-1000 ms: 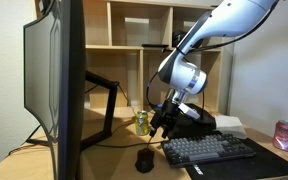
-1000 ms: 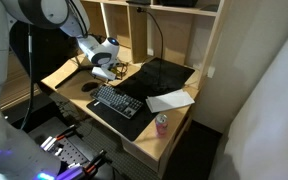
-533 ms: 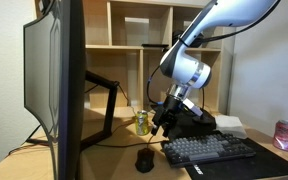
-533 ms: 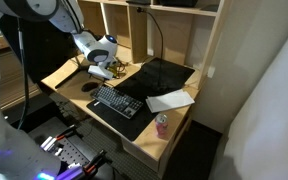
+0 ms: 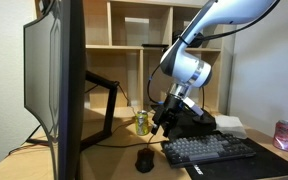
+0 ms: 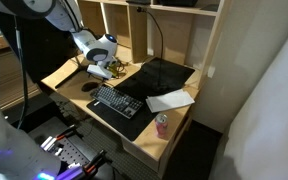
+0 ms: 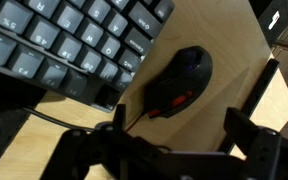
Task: Click the top left button on the keyboard
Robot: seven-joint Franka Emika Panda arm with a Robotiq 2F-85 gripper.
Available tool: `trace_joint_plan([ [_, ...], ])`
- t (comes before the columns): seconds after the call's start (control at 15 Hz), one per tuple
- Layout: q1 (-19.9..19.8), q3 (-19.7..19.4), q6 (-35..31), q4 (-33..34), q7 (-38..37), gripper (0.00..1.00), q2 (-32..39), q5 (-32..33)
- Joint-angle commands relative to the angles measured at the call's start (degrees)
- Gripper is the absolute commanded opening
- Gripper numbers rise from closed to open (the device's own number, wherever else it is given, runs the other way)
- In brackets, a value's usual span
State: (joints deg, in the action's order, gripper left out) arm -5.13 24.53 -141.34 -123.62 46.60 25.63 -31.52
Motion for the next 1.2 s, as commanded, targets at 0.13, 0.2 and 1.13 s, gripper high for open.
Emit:
trace_joint_plan([
  [0.13, 2.00, -2.01, 1.02, 0.18, -0.81, 1.00, -0.34, -0.43],
  [0.2, 2.02, -1.99, 1.24, 0.24, -0.67, 1.00, -0.29, -0.50],
  [1.13, 3.21, -3.02, 1.04, 0.38, -3.78, 1.00, 0.14, -0.01],
])
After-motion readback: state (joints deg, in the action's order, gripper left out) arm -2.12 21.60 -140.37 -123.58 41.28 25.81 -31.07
